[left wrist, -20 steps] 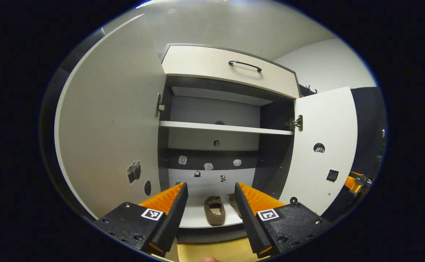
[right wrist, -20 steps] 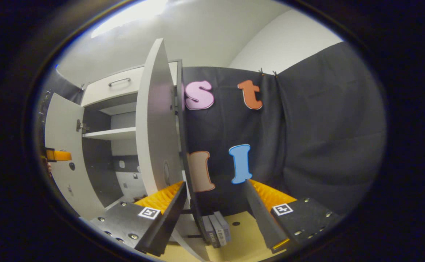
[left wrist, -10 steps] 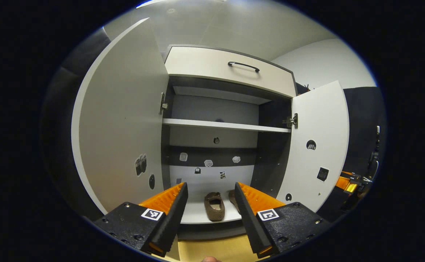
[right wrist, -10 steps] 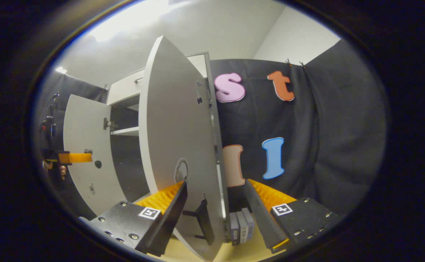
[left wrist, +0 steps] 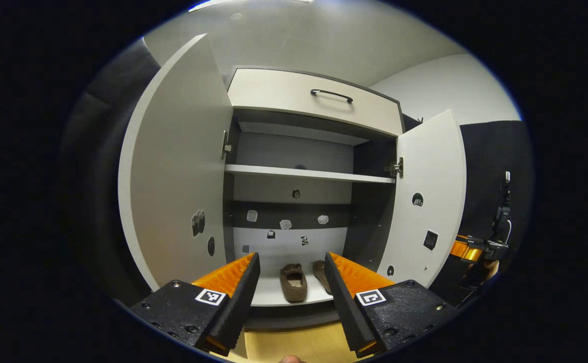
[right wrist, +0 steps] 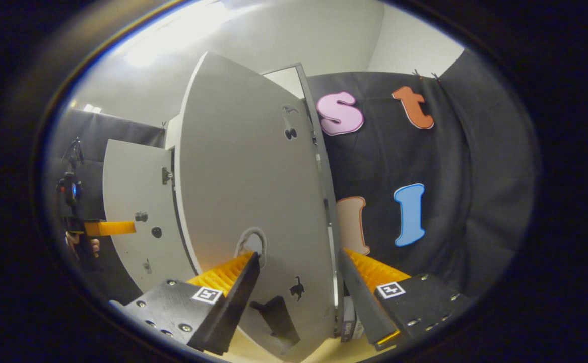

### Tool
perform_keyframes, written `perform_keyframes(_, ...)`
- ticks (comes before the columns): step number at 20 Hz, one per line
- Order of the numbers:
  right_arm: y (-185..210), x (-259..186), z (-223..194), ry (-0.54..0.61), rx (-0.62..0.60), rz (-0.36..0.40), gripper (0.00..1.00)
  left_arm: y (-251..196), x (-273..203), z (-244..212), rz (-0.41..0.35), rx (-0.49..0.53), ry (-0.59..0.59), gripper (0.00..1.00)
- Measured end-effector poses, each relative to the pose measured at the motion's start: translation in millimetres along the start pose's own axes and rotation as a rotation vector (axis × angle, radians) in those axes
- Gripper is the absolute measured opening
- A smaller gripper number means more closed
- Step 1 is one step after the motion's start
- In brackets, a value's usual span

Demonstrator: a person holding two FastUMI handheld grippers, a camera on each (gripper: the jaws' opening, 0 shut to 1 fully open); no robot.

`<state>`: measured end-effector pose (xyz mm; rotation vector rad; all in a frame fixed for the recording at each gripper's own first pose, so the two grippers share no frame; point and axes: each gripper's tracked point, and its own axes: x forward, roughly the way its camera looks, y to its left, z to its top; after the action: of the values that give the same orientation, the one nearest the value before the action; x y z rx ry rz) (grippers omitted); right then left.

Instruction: Grab one shoe with the right hand and put it into the shoe cabinet, grab the other shoe with the left hand and put it into the shoe cabinet; then close the right door with the right hand and the left door with the left hand.

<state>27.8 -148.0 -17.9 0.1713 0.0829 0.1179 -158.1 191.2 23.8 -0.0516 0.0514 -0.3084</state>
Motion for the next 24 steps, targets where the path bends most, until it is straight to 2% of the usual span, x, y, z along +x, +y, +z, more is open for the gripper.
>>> perform_keyframes(1,2.5,2.8,-2.1,0.005,0.009,0.015,0.95,-0.7,-1.4,0.7,-0.001,-0.002,-0.002,0.75)
perform_keyframes(3,8.4,11.8,-3.7,0.014,0.026,0.040,0.95,-1.4,-2.9,2.1,-0.001,-0.005,-0.006,0.75)
perform_keyframes(4,12.3,16.6,-4.1,0.018,0.031,0.053,0.95,-1.9,-3.9,1.8,0.000,-0.006,-0.008,0.79)
perform_keyframes(5,16.3,21.1,-5.7,0.021,0.038,0.064,0.95,-2.0,-6.1,1.0,0.000,-0.006,-0.008,0.75)
perform_keyframes(7,26.6,31.1,-10.2,0.031,0.052,0.089,0.95,-2.0,-11.0,-0.4,0.002,-0.007,-0.007,0.79)
perform_keyframes(8,31.4,37.0,-12.4,0.034,0.056,0.098,0.95,-0.5,-11.5,-1.7,0.005,-0.007,-0.005,0.75)
perform_keyframes(9,37.2,43.3,-14.5,0.039,0.057,0.105,0.95,1.6,-13.8,-3.2,0.010,-0.009,-0.002,0.75)
perform_keyframes(10,42.1,49.7,-15.5,0.042,0.053,0.109,0.95,2.7,-15.0,-4.7,0.013,-0.012,0.001,0.79)
perform_keyframes(11,47.1,56.1,-17.3,0.043,0.044,0.111,0.95,3.8,-16.8,-5.8,0.013,-0.016,0.003,0.79)
perform_keyframes(12,50.8,62.4,-19.1,0.044,0.032,0.106,0.95,4.6,-18.6,-8.2,0.013,-0.017,0.007,0.75)
perform_keyframes(13,54.2,68.3,-21.7,0.046,0.022,0.101,0.95,5.9,-20.8,-10.2,0.015,-0.017,0.010,0.79)
perform_keyframes(14,57.1,73.5,-24.3,0.049,0.015,0.096,0.95,7.5,-21.7,-12.3,0.017,-0.017,0.013,0.75)
perform_keyframes(17,61.1,88.9,-31.7,0.058,0.008,0.082,0.95,9.2,-23.0,-15.3,0.015,-0.025,0.019,0.75)
perform_keyframes(18,61.8,92.1,-33.2,0.060,0.007,0.079,0.96,10.0,-22.9,-16.7,0.012,-0.029,0.020,0.79)
perform_keyframes(20,63.8,96.8,-35.2,0.057,0.007,0.071,0.95,10.7,-23.9,-18.8,0.010,-0.039,0.024,0.79)
perform_keyframes(21,62.3,98.5,-35.2,0.056,0.004,0.062,0.95,10.1,-24.7,-18.0,0.006,-0.044,0.021,0.75)
perform_keyframes(24,63.1,106.1,-38.8,0.065,0.009,0.057,0.95,7.7,-32.1,-17.0,-0.008,-0.060,0.012,0.84)
